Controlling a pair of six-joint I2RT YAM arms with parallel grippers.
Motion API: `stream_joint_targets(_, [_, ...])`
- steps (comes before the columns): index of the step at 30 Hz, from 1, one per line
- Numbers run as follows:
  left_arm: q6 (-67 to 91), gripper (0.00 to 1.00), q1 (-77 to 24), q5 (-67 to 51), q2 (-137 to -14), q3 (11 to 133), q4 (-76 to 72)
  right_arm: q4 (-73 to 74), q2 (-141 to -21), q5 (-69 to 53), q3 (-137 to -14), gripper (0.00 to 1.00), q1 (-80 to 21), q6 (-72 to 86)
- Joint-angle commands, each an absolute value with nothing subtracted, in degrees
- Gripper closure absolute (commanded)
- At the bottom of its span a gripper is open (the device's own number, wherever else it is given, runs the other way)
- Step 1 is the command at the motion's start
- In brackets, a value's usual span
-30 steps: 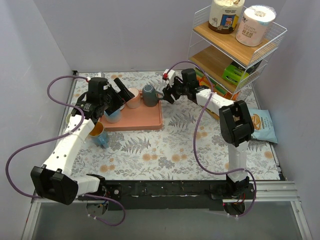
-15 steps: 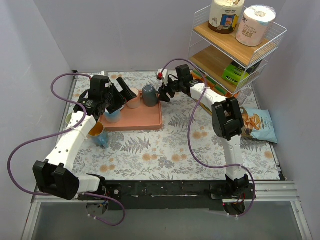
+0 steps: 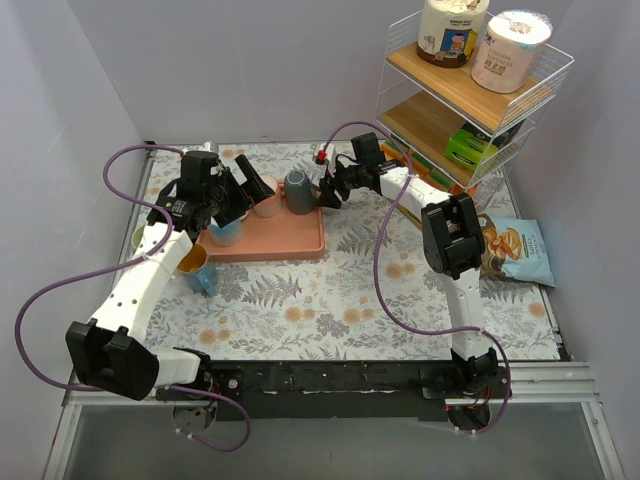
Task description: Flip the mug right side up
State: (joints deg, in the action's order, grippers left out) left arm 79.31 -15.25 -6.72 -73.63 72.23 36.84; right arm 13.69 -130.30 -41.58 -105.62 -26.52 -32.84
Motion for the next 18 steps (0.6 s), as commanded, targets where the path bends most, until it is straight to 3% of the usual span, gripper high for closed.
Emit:
stream_joint_targets(1, [78.5, 0.02, -15.5, -7.0, -72.0, 73.2, 37.3, 12.7, -129.2, -45.4, -105.3, 0.42, -27.1, -31.3])
stream_joint_targets(5, [78.8, 0.02, -15.5, -7.0, -71.5, 72.2, 36.7, 10.3, -126.3, -43.7, -101.2, 0.57, -27.9, -31.1])
stream_joint_targets(12, [78.7, 0.02, -15.5, -6.9, -71.6, 71.5, 36.8, 11.1, -126.0, -32.5, -101.6, 0.42, -30.2, -33.7])
stream_joint_targets(18, [78.7, 0.02, -15.4, -6.7, -71.5, 71.1, 36.9, 3.6, -123.3, -27.0, -97.7, 0.41, -31.6, -32.6])
